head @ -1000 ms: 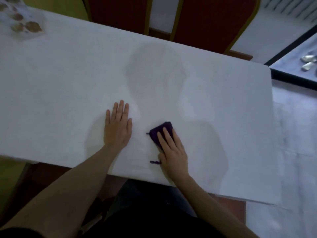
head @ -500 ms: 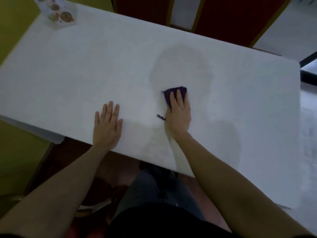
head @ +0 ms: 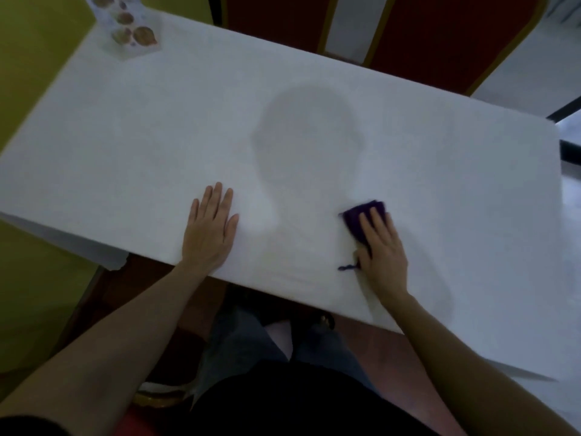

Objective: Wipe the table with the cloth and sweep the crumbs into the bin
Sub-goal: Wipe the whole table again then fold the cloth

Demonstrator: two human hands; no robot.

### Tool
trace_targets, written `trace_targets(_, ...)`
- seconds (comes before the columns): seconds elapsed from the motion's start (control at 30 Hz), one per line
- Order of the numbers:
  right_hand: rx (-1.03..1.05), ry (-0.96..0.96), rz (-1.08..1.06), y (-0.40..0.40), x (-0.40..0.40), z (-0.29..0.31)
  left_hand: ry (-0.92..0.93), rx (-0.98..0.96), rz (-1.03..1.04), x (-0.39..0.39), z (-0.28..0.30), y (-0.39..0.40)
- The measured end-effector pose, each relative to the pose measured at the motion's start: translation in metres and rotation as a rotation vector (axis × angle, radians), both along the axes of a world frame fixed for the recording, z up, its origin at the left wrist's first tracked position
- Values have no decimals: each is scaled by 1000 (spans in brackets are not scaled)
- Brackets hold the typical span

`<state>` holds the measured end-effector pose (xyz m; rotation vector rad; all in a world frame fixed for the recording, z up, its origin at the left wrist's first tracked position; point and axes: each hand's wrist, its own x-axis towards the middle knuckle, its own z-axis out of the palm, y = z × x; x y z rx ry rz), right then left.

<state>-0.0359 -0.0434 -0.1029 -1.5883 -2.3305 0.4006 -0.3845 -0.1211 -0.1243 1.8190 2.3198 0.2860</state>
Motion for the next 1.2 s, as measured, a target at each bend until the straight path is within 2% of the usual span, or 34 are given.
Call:
trace_targets(0.1,-36,18,-220,30,-48,3,4,10,3,-39,6,12)
trace_targets(0.2,-69,46,-294,47,-112,6,42,-2,-21,-82,7,25)
trace_targets(0.37,-41,58,-132,27,-214,6,75,-42,-74,-138,6,53)
trace_targets(0.47,-31,63,7,-8,-249,7,52,-40,-113,-150,5,60)
trace_targets(0.6,-21,2,149,-51,-244,3,42,-47,-104,-150,2,58)
trace_targets(0.7,1,-58,170,-72,-214,-1,34,-46,-113,-154,2,59)
trace_targets(0.83,-8,-67,-38,-70,-166,2,41,-50,-118,-154,2,59)
trace_targets(0.97,-62,-76,-284,-18,-150,7,59,-48,-117,-154,1,60)
trace_targets(1.07,-67,-65,-441,35,-170,7,64,-46,-117,-154,0,59)
trace_targets(1.2,-60,-10,-454,84,-229,5,65,-41,-120,-153,1,60)
